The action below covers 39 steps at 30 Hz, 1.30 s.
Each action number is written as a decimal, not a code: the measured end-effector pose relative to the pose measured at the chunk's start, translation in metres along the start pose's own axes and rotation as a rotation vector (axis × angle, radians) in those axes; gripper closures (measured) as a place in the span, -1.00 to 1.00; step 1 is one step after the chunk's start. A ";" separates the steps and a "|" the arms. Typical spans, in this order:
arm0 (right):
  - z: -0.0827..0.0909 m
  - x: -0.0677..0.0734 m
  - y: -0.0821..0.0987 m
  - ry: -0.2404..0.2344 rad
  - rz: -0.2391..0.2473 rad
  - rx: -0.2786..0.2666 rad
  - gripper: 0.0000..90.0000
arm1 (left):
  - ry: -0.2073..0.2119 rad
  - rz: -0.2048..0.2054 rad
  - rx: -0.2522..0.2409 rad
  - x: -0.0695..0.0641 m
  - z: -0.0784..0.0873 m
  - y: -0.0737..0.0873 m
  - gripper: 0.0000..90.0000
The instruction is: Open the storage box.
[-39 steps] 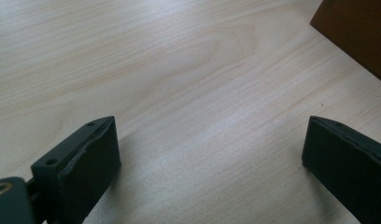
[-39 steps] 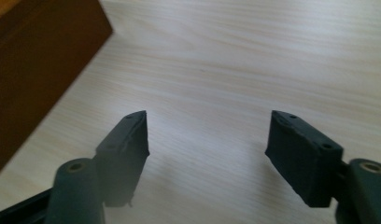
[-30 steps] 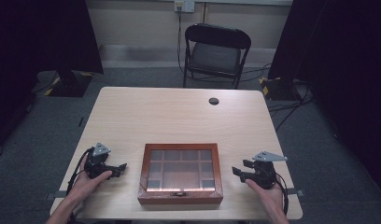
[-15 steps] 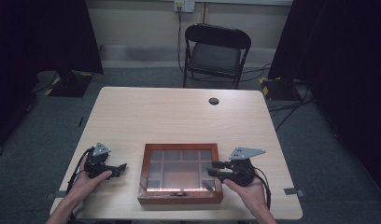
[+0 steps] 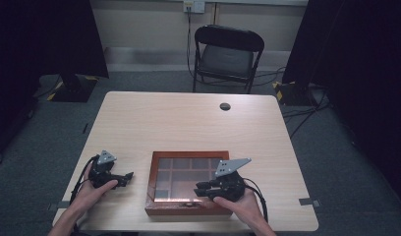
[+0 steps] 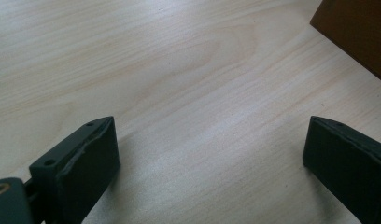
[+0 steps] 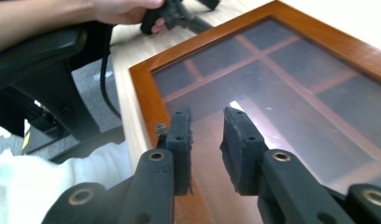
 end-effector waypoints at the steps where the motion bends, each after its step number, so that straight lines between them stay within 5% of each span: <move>1: -0.002 0.002 0.001 -0.007 0.003 0.006 0.71 | 0.002 0.002 0.000 0.000 0.000 0.000 -0.93; 9: -0.021 0.008 0.012 -0.067 0.019 0.083 0.81 | 0.000 -0.001 -0.002 0.000 0.000 0.000 -0.93; 16: -0.028 0.010 0.016 -0.055 0.029 0.112 0.74 | 0.007 0.000 -0.004 0.000 0.000 0.000 -0.93; 39: -0.032 0.013 0.018 -0.051 0.037 0.079 0.82 | 0.003 -0.001 0.004 0.000 0.001 0.001 -0.93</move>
Point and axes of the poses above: each handheld gripper's, and its own axes: z roughly backward along the jaws, y roughly out of its underside, x roughly to its left, the point moved 4 cm from there along -z, roughly forward along the jaws, and after that the axes turned 12 degrees about -z, right-handed, at the moved point
